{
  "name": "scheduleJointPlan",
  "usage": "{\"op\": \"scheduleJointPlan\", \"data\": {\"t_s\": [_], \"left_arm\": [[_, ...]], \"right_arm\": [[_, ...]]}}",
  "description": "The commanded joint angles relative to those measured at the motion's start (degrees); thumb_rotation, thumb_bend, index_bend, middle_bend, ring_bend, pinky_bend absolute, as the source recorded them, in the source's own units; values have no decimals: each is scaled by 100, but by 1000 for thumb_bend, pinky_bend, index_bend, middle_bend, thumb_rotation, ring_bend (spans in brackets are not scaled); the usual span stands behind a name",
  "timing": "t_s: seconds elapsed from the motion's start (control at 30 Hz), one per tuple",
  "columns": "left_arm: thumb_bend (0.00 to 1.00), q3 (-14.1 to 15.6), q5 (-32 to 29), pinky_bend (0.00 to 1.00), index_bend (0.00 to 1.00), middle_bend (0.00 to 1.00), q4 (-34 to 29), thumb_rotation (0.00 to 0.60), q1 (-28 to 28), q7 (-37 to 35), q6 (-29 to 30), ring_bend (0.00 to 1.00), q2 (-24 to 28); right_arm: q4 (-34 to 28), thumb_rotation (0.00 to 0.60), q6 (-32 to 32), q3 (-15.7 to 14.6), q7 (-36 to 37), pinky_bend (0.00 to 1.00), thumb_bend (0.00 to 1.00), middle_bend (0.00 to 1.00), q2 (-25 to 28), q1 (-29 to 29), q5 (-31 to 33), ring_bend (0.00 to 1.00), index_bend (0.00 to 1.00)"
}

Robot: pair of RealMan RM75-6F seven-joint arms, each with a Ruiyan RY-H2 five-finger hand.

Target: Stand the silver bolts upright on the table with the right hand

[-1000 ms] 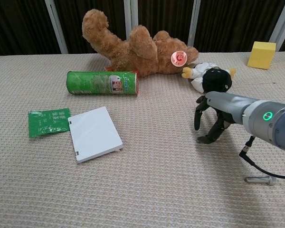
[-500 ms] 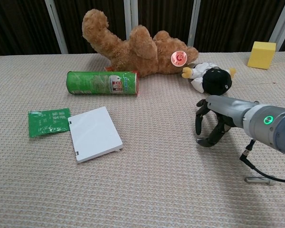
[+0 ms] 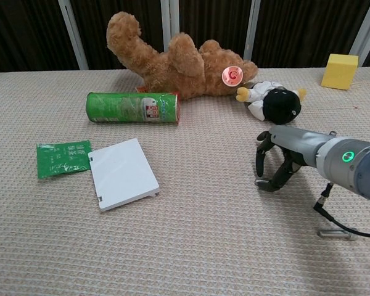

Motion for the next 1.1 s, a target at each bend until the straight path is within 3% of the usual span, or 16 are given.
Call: {"op": "scheduleJointPlan", "data": {"t_s": [0.03, 1.1], "left_arm": [[117, 0, 2, 182, 91, 72, 0, 600, 2, 3, 6, 47, -1], [117, -1, -3, 182, 91, 72, -1, 600, 3, 43, 10, 46, -14]], "right_arm": [[6, 600, -6, 4, 2, 86, 298, 12, -1, -1, 4, 13, 574], [87, 600, -199, 21, 19, 86, 315, 12, 62, 15, 148, 13, 582]]}}
